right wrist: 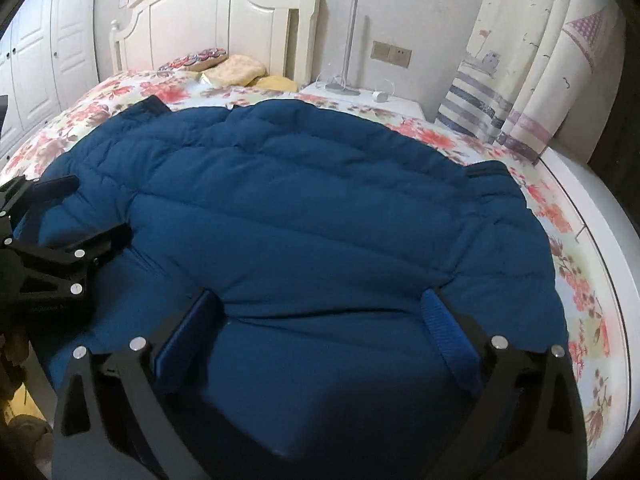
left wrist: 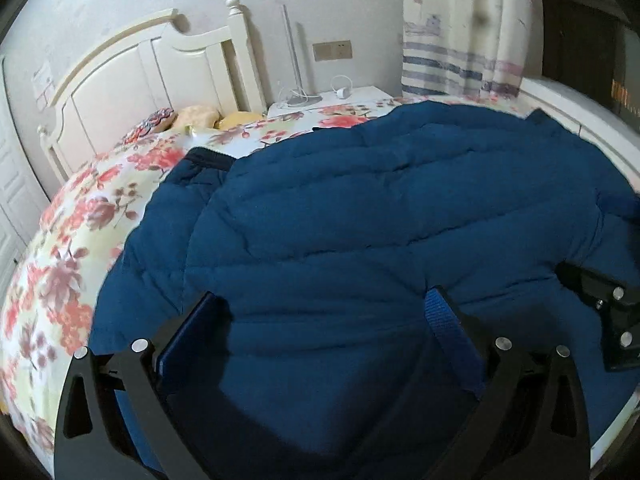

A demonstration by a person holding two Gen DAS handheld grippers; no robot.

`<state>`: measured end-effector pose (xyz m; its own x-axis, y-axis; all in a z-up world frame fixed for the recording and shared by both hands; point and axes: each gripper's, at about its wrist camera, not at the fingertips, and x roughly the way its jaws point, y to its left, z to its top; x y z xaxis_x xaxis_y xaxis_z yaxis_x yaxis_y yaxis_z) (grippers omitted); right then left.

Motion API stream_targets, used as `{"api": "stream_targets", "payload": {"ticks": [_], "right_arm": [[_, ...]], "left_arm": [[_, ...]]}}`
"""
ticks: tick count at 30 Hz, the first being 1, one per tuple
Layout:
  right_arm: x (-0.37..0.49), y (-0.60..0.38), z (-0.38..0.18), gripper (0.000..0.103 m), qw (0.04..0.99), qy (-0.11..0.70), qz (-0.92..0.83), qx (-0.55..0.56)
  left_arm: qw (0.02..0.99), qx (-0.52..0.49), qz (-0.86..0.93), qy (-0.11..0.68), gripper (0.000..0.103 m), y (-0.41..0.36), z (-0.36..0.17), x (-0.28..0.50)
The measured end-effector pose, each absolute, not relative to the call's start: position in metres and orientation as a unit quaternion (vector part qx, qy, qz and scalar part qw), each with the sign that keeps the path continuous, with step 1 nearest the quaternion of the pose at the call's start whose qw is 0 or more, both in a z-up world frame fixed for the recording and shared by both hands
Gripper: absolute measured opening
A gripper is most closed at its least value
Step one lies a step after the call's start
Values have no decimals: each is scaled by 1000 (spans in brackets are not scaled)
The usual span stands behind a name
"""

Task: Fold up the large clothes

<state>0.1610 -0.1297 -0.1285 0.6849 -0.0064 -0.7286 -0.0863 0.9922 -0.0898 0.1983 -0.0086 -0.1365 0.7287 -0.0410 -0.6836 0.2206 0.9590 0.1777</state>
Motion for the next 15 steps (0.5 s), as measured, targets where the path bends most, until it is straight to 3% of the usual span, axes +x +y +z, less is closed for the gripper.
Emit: {"api": "stream_targets", "payload": {"ticks": [10,15], "right_arm": [[131,-185,-99,100,926,376,-36,-11],[127,-237,-132,100,914,398,-33,76]], "left_arm": [[932,97,-28,347,99,38,-120,170],[930,48,-32,364,99,74,-134,172]]}}
